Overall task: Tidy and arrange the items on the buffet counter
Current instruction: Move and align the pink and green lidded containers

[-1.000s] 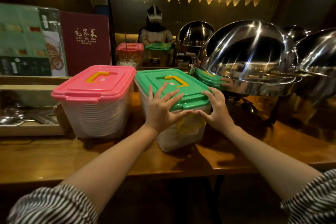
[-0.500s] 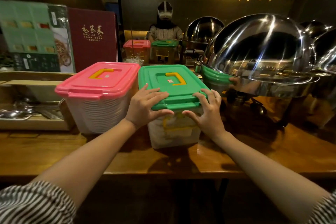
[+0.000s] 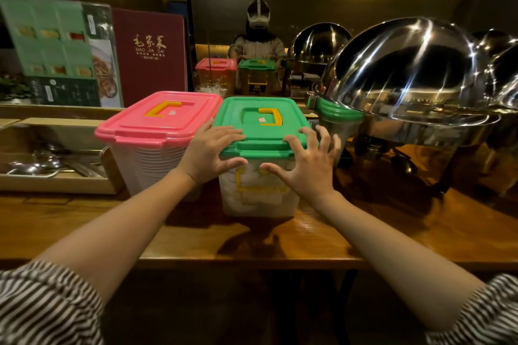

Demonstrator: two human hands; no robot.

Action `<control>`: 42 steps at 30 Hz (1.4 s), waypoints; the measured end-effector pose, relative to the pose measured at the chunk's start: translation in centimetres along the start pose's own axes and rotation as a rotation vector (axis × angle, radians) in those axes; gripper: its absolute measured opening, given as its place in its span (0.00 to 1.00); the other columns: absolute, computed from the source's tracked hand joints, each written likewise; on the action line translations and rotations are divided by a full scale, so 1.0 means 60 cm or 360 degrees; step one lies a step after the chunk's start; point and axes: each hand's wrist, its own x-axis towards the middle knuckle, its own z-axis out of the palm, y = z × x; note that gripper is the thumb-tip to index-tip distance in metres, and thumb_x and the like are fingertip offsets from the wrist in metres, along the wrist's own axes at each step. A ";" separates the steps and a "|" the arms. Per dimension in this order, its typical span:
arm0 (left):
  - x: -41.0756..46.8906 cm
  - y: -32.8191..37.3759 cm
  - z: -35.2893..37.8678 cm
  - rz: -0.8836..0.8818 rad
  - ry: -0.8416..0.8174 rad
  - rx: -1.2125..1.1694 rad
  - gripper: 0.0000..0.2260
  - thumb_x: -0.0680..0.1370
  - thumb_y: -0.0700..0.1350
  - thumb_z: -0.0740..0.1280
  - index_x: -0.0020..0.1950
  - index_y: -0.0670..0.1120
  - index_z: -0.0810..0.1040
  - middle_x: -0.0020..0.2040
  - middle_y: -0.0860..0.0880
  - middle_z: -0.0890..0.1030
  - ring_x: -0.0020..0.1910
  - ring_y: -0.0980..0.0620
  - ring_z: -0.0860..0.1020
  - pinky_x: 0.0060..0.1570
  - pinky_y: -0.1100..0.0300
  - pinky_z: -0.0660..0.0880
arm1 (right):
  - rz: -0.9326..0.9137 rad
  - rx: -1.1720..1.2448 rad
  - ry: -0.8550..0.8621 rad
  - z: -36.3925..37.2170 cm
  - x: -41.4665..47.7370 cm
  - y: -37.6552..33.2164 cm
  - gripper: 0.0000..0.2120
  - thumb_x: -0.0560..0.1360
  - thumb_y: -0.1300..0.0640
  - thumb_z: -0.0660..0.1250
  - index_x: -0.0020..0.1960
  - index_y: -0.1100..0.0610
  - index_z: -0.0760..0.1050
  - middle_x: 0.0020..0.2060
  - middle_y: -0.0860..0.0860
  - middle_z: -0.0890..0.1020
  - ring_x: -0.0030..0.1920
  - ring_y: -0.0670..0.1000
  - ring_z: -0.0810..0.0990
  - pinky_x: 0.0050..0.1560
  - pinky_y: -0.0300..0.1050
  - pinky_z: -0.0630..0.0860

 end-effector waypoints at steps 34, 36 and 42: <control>0.019 0.013 0.009 -0.0070 0.0171 0.0099 0.24 0.80 0.61 0.59 0.63 0.44 0.80 0.61 0.46 0.81 0.62 0.48 0.79 0.63 0.47 0.68 | -0.0398 0.0119 0.0084 0.008 0.029 -0.007 0.39 0.70 0.25 0.60 0.67 0.54 0.74 0.66 0.52 0.77 0.69 0.56 0.71 0.71 0.66 0.57; 0.010 0.016 0.003 -0.0031 -0.0003 0.0168 0.28 0.78 0.64 0.60 0.68 0.44 0.75 0.67 0.46 0.77 0.68 0.47 0.74 0.66 0.45 0.65 | -0.0333 0.0109 0.0102 0.004 0.023 -0.012 0.35 0.73 0.27 0.58 0.66 0.53 0.73 0.66 0.52 0.77 0.69 0.56 0.71 0.72 0.65 0.56; -0.001 0.030 0.003 -0.0026 -0.0382 0.0538 0.40 0.70 0.70 0.64 0.74 0.46 0.66 0.73 0.46 0.71 0.73 0.44 0.66 0.71 0.38 0.59 | -0.0192 0.0047 0.0062 0.016 0.018 -0.030 0.30 0.77 0.31 0.54 0.65 0.52 0.75 0.66 0.52 0.77 0.71 0.56 0.70 0.74 0.66 0.51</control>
